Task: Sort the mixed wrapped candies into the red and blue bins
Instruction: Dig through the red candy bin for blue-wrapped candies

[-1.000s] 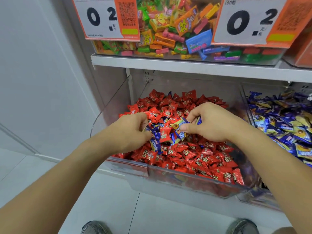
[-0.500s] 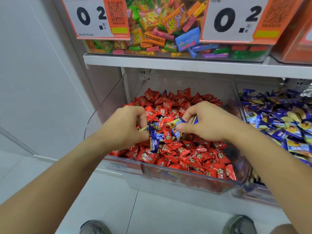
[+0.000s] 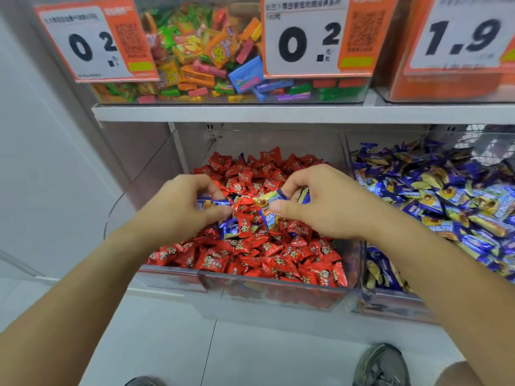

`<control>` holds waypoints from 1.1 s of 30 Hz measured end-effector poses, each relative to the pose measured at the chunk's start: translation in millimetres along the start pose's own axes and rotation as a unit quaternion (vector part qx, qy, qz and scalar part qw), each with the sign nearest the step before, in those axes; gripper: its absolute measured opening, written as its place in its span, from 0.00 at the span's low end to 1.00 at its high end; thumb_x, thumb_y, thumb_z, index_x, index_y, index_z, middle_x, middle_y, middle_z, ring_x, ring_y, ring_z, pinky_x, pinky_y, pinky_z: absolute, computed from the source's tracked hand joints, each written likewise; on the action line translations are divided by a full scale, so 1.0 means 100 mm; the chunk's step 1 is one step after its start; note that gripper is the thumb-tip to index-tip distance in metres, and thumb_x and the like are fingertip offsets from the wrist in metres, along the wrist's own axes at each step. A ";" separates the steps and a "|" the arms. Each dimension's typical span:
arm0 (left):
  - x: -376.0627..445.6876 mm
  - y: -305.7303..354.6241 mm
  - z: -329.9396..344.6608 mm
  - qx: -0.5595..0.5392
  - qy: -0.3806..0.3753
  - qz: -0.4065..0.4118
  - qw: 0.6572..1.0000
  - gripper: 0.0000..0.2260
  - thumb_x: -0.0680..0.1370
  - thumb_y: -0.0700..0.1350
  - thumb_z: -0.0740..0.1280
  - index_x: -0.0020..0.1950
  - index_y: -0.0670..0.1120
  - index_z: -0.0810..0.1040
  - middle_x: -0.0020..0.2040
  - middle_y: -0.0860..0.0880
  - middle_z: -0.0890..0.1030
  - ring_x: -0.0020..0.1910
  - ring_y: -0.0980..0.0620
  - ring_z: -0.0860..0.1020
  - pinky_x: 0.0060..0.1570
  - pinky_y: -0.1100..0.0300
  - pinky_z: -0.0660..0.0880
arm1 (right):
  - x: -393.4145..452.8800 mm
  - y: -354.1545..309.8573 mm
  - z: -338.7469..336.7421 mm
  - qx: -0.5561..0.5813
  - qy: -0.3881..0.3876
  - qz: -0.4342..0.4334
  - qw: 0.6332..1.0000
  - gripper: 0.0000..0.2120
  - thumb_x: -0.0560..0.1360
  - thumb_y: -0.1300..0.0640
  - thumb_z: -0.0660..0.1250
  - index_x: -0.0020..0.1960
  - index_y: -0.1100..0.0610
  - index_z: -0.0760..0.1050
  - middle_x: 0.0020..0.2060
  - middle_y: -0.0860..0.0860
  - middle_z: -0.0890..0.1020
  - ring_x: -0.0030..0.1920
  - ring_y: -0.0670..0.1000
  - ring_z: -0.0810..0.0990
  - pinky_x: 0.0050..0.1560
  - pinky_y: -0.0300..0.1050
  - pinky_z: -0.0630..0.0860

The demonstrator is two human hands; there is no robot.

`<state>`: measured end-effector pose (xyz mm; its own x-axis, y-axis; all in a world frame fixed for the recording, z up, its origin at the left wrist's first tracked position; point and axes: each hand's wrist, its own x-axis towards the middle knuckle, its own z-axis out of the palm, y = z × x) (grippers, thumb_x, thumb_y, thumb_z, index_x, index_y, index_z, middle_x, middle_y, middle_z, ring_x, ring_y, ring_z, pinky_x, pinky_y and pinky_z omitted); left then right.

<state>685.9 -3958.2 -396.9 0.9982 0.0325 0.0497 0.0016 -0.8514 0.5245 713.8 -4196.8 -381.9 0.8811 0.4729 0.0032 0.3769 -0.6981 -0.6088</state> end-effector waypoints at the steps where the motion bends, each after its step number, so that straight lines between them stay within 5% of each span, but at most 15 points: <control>1: -0.01 0.07 -0.02 -0.069 0.023 -0.011 0.997 0.07 0.73 0.51 0.74 0.44 0.51 0.79 0.37 0.52 0.83 0.34 0.58 0.79 0.32 0.66 0.72 | -0.05 -0.01 -0.04 0.000 0.007 -0.002 1.000 0.11 0.75 0.41 0.70 0.45 0.48 0.77 0.39 0.43 0.79 0.32 0.39 0.75 0.34 0.34 0.65; 4: -0.08 0.42 0.02 -0.287 -0.001 -0.039 0.957 0.06 0.78 0.49 0.69 0.49 0.47 0.77 0.41 0.48 0.84 0.36 0.50 0.80 0.31 0.62 0.77 | -0.23 0.00 -0.18 0.019 0.032 -0.008 0.999 0.11 0.75 0.41 0.69 0.44 0.48 0.78 0.39 0.44 0.80 0.32 0.39 0.76 0.33 0.35 0.67; 8: -0.13 0.95 0.40 -0.382 -0.052 -0.017 0.923 0.04 0.81 0.46 0.66 0.51 0.47 0.74 0.41 0.47 0.81 0.35 0.51 0.78 0.37 0.53 0.79 | -0.47 0.17 -0.43 0.071 0.051 -0.001 0.996 0.09 0.77 0.45 0.69 0.43 0.50 0.79 0.35 0.48 0.82 0.27 0.44 0.72 0.31 0.40 0.70; 9: -0.11 1.06 0.50 -0.379 -0.045 -0.002 0.924 0.04 0.81 0.47 0.66 0.50 0.48 0.73 0.40 0.47 0.81 0.35 0.50 0.77 0.38 0.50 0.78 | -0.52 0.28 -0.51 0.092 0.060 0.019 0.994 0.11 0.78 0.46 0.68 0.41 0.52 0.79 0.33 0.48 0.81 0.27 0.46 0.70 0.31 0.42 0.69; 12: 0.02 1.36 0.77 -0.320 -0.009 0.044 0.946 0.05 0.81 0.49 0.64 0.52 0.48 0.72 0.35 0.53 0.76 0.26 0.60 0.71 0.31 0.66 0.69 | -0.65 0.65 -0.73 0.156 0.120 0.102 0.975 0.16 0.78 0.46 0.67 0.39 0.56 0.77 0.30 0.51 0.79 0.30 0.52 0.69 0.31 0.47 0.68; 14: 0.10 1.60 0.92 -0.272 0.026 0.069 0.959 0.05 0.81 0.48 0.64 0.53 0.47 0.72 0.40 0.52 0.77 0.29 0.62 0.71 0.29 0.67 0.65 | -0.71 0.87 -0.80 0.176 0.167 0.131 0.961 0.16 0.79 0.47 0.68 0.38 0.57 0.76 0.30 0.51 0.79 0.31 0.54 0.69 0.32 0.48 0.70; 19: 0.23 1.92 1.11 -0.157 -0.005 0.160 0.975 0.15 0.79 0.49 0.68 0.63 0.48 0.72 0.56 0.48 0.72 0.47 0.54 0.72 0.46 0.69 0.63 | -0.75 1.13 -0.78 0.191 0.260 0.134 0.937 0.06 0.77 0.47 0.70 0.48 0.49 0.80 0.35 0.45 0.80 0.31 0.51 0.75 0.39 0.49 0.72; 23: 0.18 1.75 0.99 -0.077 0.027 0.231 0.969 0.20 0.79 0.46 0.66 0.71 0.50 0.69 0.61 0.47 0.71 0.63 0.49 0.70 0.65 0.56 0.66 | -0.72 1.10 -0.73 0.075 0.298 0.118 0.944 0.19 0.78 0.42 0.66 0.65 0.48 0.75 0.53 0.49 0.78 0.56 0.49 0.77 0.57 0.44 0.70; 26: 0.11 1.42 0.89 -0.079 0.055 0.207 0.974 0.18 0.78 0.43 0.66 0.68 0.48 0.72 0.64 0.50 0.74 0.65 0.55 0.70 0.64 0.69 0.61 | -0.63 1.04 -0.52 -0.091 0.226 0.066 0.968 0.23 0.80 0.40 0.57 0.73 0.45 0.69 0.64 0.53 0.71 0.71 0.57 0.62 0.69 0.52 0.60; 29: 0.01 1.01 0.79 -0.009 0.049 0.151 0.987 0.14 0.78 0.45 0.67 0.63 0.49 0.75 0.61 0.52 0.74 0.63 0.55 0.71 0.60 0.67 0.61 | -0.49 1.15 -0.33 -0.219 0.061 0.037 0.973 0.28 0.80 0.37 0.45 0.79 0.41 0.56 0.79 0.45 0.58 0.80 0.54 0.47 0.77 0.60 0.39; 33: -0.06 0.51 0.45 0.033 0.015 0.118 0.992 0.09 0.78 0.48 0.68 0.57 0.53 0.78 0.55 0.56 0.77 0.48 0.61 0.75 0.49 0.66 0.65 | -0.39 1.16 -0.43 -0.247 0.056 0.113 0.961 0.29 0.79 0.32 0.42 0.79 0.35 0.51 0.81 0.46 0.54 0.80 0.56 0.44 0.76 0.64 0.39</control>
<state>682.3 -4025.9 -408.9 0.9691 -0.1571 0.1900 -0.2270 -0.8695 0.4388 735.7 -4319.6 -418.3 0.9713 0.2371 0.0168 0.2368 -0.9593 -0.1538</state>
